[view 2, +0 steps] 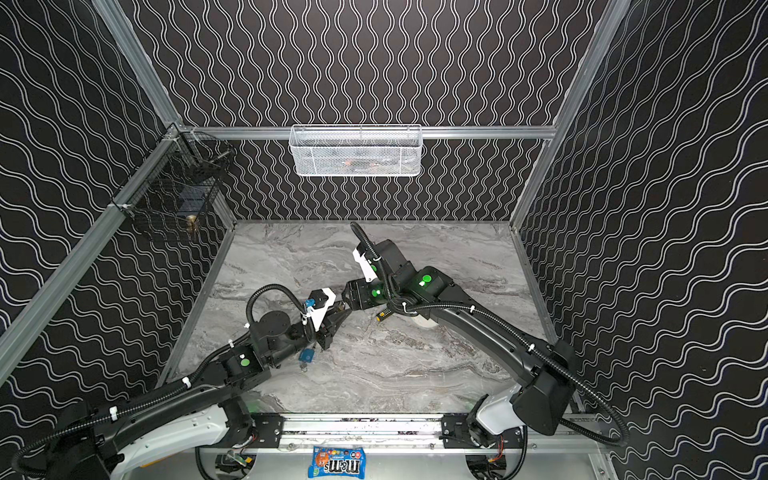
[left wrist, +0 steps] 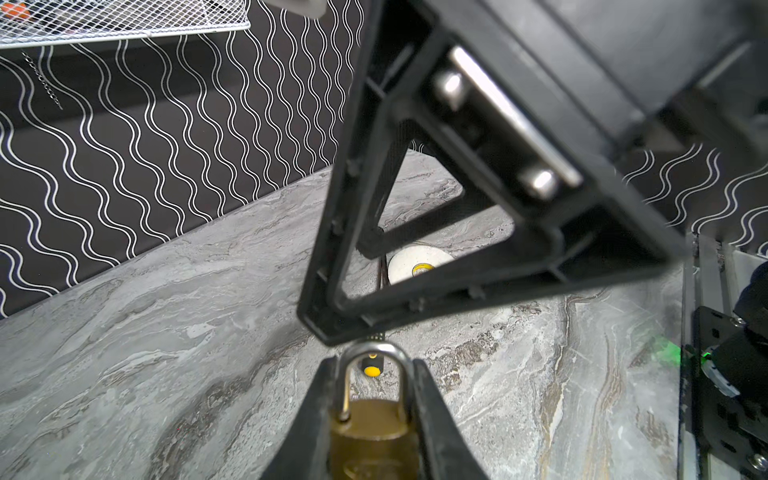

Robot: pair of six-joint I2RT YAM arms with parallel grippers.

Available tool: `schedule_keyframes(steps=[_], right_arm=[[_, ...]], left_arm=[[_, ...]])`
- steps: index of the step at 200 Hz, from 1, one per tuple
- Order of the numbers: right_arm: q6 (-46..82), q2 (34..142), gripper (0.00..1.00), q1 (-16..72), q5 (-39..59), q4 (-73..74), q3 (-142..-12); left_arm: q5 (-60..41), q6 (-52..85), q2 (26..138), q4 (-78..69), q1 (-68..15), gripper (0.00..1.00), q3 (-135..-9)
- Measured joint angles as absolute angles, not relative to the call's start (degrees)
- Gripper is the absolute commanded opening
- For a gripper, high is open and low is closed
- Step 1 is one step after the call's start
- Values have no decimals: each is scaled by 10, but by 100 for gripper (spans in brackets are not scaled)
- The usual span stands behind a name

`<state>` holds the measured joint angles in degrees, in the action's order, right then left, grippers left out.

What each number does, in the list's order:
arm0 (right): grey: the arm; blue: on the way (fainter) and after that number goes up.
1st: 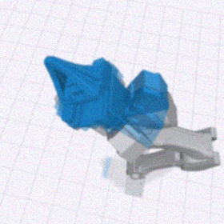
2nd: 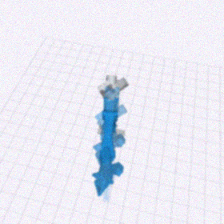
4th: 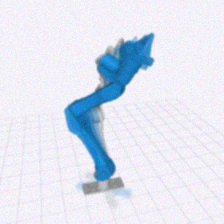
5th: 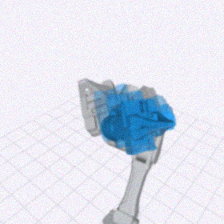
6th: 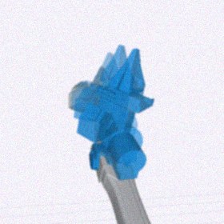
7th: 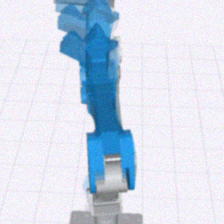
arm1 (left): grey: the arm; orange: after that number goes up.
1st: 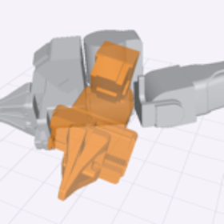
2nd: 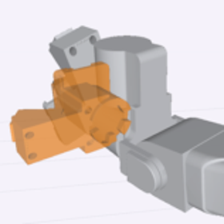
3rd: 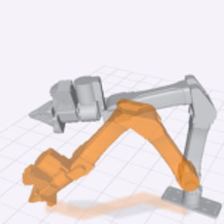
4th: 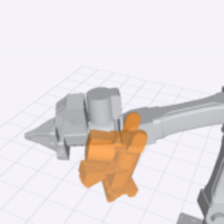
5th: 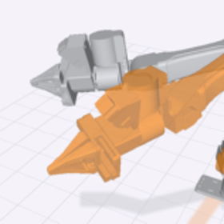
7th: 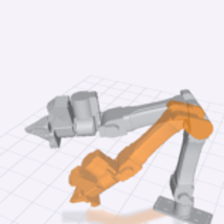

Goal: Unlock with the key

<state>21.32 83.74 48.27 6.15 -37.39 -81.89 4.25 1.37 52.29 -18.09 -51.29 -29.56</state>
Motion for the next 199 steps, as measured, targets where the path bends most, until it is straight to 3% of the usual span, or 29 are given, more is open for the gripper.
schedule_keyframes(steps=[154,199], right_arm=[[194,854,69,486,52,-398,-841],[198,816,69,486,51,-398,-842]], left_arm=[[41,12,530,-204,-513,0,-294],[41,12,530,-205,-513,0,-292]])
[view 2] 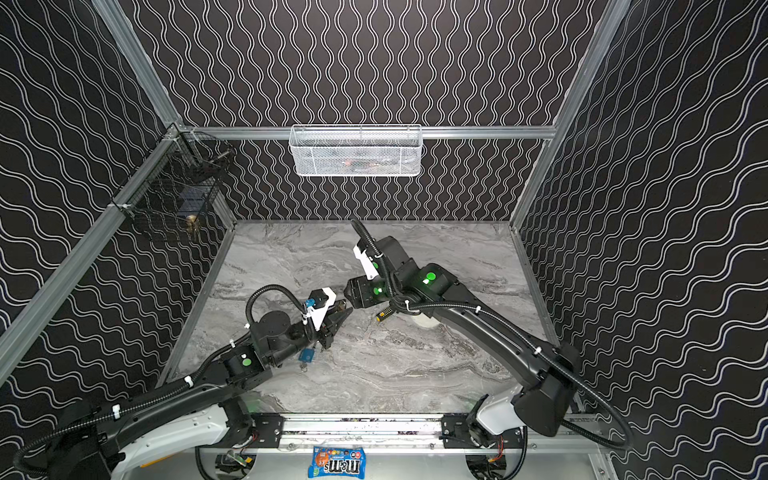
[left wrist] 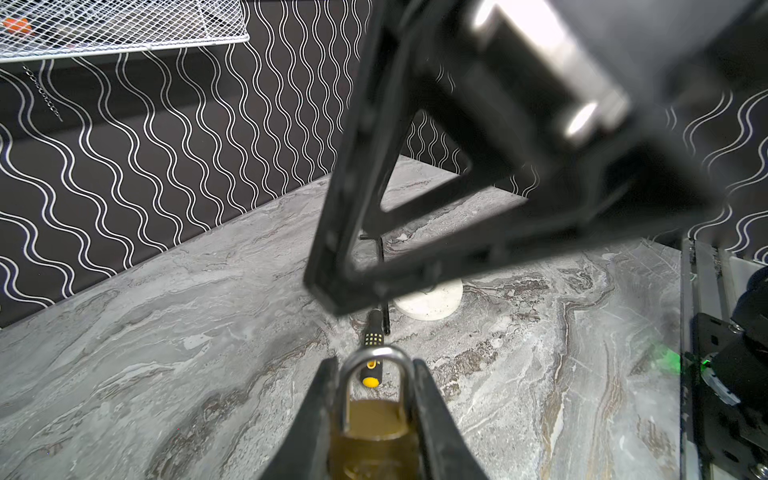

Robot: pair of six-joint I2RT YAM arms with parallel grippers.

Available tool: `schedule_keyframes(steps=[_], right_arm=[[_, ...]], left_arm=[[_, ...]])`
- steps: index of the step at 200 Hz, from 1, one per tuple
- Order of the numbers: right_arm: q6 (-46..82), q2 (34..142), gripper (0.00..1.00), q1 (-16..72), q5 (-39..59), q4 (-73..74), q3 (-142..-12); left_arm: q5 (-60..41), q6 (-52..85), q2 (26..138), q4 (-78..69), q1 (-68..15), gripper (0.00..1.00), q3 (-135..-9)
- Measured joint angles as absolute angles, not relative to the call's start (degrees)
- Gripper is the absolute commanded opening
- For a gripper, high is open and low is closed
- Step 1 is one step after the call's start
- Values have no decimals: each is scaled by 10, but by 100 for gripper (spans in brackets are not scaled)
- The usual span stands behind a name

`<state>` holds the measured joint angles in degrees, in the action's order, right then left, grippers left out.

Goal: Unlock with the key

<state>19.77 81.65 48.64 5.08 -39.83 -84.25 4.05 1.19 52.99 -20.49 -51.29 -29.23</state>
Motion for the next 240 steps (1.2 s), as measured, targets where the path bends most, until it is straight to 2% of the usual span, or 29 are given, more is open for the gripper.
schedule_keyframes(steps=[76,165,240], right_arm=[[201,837,69,499,73,-392,-830],[191,855,68,497,-4,-425,-851],[155,780,62,473,35,-426,-795]], left_arm=[[40,12,537,-209,-513,0,-292],[41,12,526,-205,-513,0,-288],[41,12,531,-215,-513,0,-285]])
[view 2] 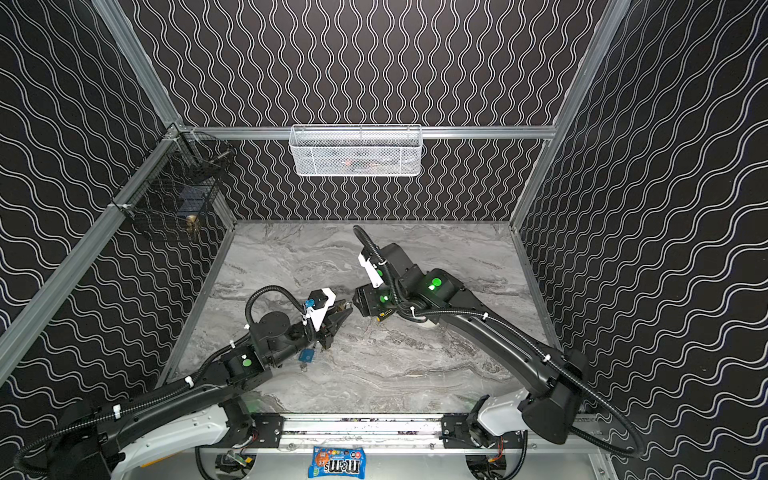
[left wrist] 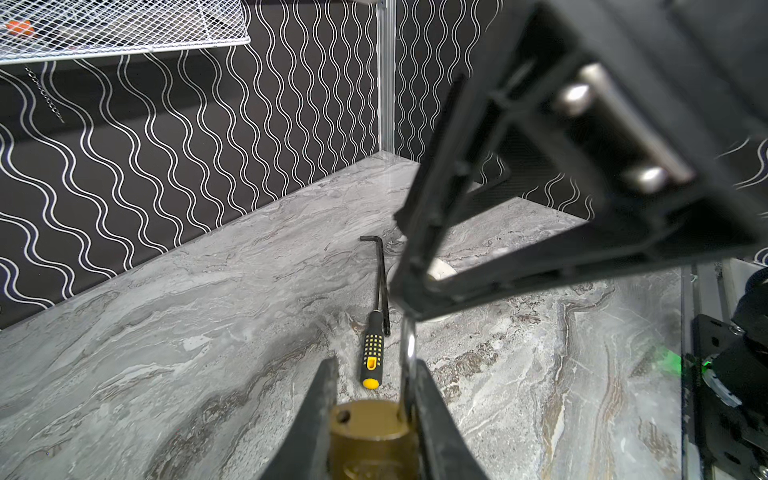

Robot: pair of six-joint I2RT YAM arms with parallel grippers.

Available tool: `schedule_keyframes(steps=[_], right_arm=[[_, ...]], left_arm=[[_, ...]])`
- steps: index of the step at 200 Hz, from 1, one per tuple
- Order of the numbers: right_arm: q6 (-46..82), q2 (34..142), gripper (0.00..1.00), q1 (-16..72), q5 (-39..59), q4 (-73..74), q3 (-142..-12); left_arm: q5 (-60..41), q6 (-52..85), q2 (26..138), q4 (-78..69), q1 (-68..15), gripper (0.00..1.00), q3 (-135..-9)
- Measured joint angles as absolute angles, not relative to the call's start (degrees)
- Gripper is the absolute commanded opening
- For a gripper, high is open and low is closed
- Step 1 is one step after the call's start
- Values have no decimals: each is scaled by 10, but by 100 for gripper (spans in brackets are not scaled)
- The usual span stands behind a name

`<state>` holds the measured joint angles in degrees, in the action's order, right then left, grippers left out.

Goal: Unlock with the key

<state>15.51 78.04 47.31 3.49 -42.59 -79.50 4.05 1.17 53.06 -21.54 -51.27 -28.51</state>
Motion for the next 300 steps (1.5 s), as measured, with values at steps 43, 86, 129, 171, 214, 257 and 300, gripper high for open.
schedule_keyframes(steps=[43,86,129,171,214,257,300], right_arm=[[83,716,62,439,184,-318,-712],[32,744,57,431,280,-240,-705],[4,763,50,430,319,-218,-701],[-11,771,43,427,334,-211,-690],[-20,774,37,426,344,-206,-682],[-22,781,26,423,354,-199,-679],[-38,785,10,421,349,-188,-679]], left_arm=[[32,10,533,-218,-509,0,-285],[16,10,533,-218,-506,0,-285],[9,10,529,-218,-506,0,-285],[9,10,529,-218,-506,0,-285],[13,10,529,-217,-506,0,-289],[28,12,536,-206,-506,0,-295],[44,17,537,-180,-506,0,-311]])
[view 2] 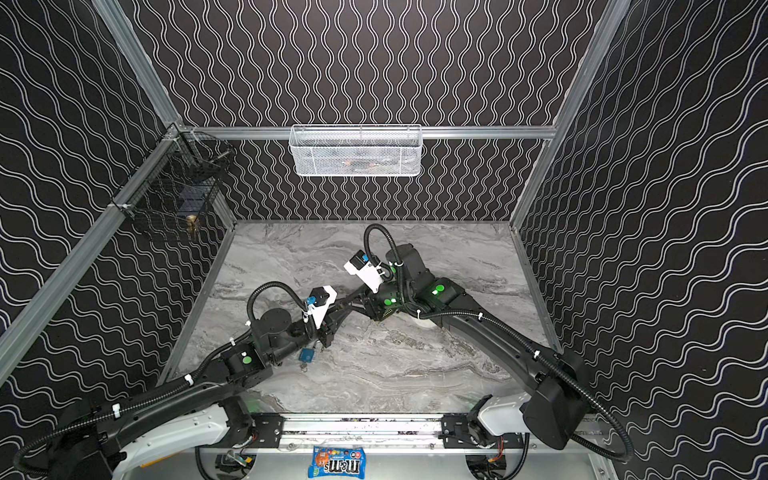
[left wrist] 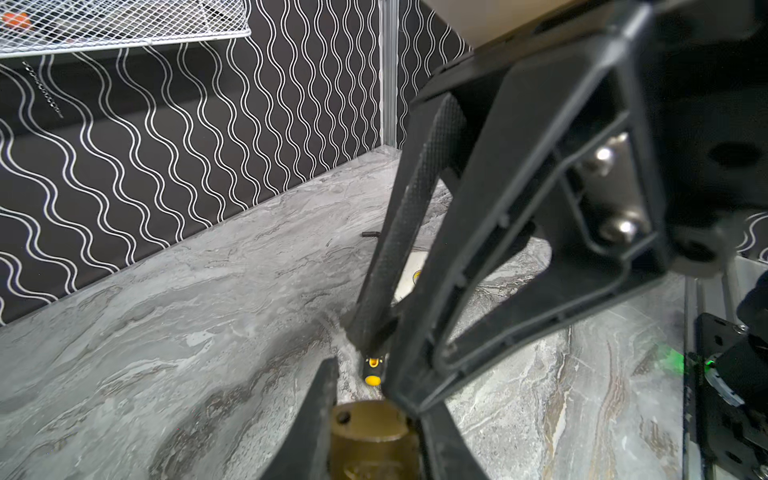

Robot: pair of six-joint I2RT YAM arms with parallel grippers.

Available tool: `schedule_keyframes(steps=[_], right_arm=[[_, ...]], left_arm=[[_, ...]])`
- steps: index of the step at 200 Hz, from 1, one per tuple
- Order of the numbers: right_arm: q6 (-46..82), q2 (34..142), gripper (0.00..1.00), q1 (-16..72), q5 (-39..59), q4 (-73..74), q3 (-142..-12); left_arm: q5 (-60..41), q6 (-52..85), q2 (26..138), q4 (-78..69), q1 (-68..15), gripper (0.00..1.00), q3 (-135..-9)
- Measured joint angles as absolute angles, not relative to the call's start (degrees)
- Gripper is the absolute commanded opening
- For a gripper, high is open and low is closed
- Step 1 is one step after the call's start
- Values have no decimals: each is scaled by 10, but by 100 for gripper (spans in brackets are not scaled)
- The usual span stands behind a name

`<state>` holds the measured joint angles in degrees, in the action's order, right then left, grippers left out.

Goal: Unlock with the key

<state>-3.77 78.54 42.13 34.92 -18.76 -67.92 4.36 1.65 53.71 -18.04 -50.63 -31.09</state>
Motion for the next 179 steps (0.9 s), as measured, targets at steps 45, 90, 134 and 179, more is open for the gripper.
schedule_keyframes(steps=[45,90,134,179], right_arm=[[-30,788,0,420,343,-181,-679],[-8,788,0,422,326,-181,-690],[26,790,14,423,303,-179,-700],[63,757,51,418,288,-189,-703]], left_arm=[[73,17,550,-157,-507,0,-331],[88,19,555,-166,-507,0,-334],[109,29,568,-183,-507,0,-338],[157,70,602,-117,-506,0,-357]])
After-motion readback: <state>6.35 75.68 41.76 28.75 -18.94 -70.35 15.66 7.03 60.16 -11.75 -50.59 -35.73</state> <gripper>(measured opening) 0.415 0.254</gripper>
